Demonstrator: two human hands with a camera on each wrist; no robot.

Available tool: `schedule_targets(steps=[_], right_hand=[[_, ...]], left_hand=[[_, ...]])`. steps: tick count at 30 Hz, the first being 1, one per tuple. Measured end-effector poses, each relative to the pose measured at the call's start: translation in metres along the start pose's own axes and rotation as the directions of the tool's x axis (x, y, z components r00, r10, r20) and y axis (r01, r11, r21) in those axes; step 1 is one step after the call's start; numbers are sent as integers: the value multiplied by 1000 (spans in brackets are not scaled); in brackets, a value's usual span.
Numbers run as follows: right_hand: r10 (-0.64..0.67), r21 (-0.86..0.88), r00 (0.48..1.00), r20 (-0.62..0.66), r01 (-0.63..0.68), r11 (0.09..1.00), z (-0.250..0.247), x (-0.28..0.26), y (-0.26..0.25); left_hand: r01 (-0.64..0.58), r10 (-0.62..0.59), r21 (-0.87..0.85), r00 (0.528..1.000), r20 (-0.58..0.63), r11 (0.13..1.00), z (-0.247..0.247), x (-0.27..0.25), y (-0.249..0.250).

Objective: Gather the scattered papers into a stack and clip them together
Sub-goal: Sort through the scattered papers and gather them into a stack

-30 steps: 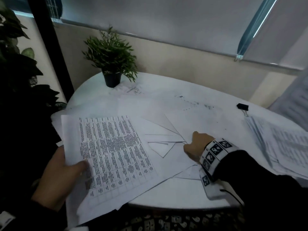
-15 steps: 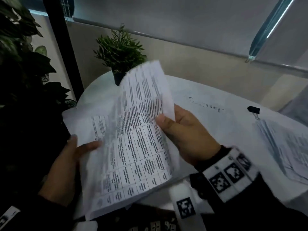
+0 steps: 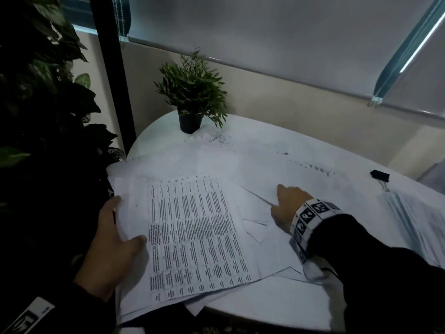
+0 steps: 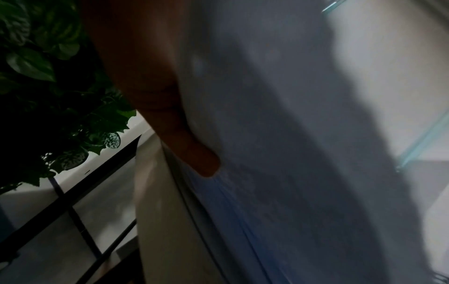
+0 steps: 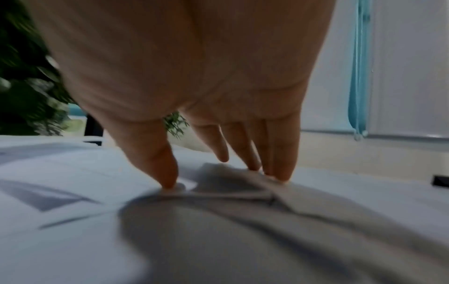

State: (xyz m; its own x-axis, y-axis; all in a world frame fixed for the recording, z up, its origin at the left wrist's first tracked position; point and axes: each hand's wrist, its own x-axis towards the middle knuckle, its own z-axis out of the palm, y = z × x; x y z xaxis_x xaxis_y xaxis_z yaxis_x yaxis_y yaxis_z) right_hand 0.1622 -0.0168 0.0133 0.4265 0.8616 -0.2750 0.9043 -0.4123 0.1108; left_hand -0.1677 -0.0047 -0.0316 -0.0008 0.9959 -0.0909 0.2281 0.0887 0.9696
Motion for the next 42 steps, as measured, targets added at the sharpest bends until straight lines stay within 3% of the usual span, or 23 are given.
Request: schedule_targets(steps=[3,7,9,10,11,12,13,14,15,16,17,19,20,21,23,25,27,28,31,35,39,42], right_hand=[[-17,-78,999,31,20,997,-1,0,-3],[15,-195,995,-102,-34,980,-15,-9,-14],[7,-40,972,-236,-17,999,-30,-19,-20],[-37,113,944,-329,79,991,-40,-30,-24],[-105,314,900,-424,255,915,-49,-42,-30],[-161,559,854,-495,455,693,-58,-59,-39],[-216,775,836,-505,549,314,-66,-76,-50],[-281,881,839,-465,470,-54,-71,-91,-59],[-343,906,843,-414,347,-242,-64,-93,-65],[-384,925,850,-360,273,-264,-54,-88,-70],[-377,956,878,-293,275,-102,-39,-77,-73],[-353,843,918,-182,331,424,-8,-52,-75],[-334,724,935,-122,314,614,4,-43,-75],[-315,640,946,-81,292,711,13,-38,-73],[-293,632,956,-31,246,735,17,-39,-70],[-236,656,969,-79,229,720,5,-42,-61],[-205,483,960,-192,274,832,-8,-33,-44],[-227,323,956,-185,277,905,-10,-23,-34],[-298,-63,954,40,300,952,-7,-4,-16],[-312,-188,931,189,347,919,-2,-2,-16],[-284,-260,953,103,301,917,5,-4,-24],[-312,-257,950,18,306,917,12,-1,-24]], left_hand=[[-108,101,84,991,86,991,-2,-1,2],[-24,18,56,995,98,998,3,-4,2],[31,-29,-21,997,74,999,2,0,-2],[80,-76,-70,995,67,994,3,1,-2],[104,-98,-119,994,53,987,3,1,-2],[118,-113,-174,993,38,978,3,2,-3],[125,-122,-254,992,27,959,3,2,1],[151,-145,-359,989,43,921,2,0,5],[185,-168,-470,983,79,863,2,1,11],[219,-189,-530,976,112,819,1,3,16],[239,-181,-561,971,159,793,0,2,23],[264,-171,-536,961,217,802,-3,0,29],[291,-192,-538,953,233,791,-3,0,28],[337,-213,-549,937,278,765,-1,-2,29],[343,-246,-479,935,255,808,-2,-4,20],[257,-226,-387,966,126,886,-6,1,6],[147,-132,-279,989,74,949,-13,5,0],[95,-82,-208,994,70,974,-14,6,1],[15,-19,-129,999,-26,992,-21,11,1],[-13,-5,-83,979,-206,996,-30,15,3],[-108,114,45,979,-166,993,-33,16,7],[-110,121,92,985,-120,990,-32,17,4]])
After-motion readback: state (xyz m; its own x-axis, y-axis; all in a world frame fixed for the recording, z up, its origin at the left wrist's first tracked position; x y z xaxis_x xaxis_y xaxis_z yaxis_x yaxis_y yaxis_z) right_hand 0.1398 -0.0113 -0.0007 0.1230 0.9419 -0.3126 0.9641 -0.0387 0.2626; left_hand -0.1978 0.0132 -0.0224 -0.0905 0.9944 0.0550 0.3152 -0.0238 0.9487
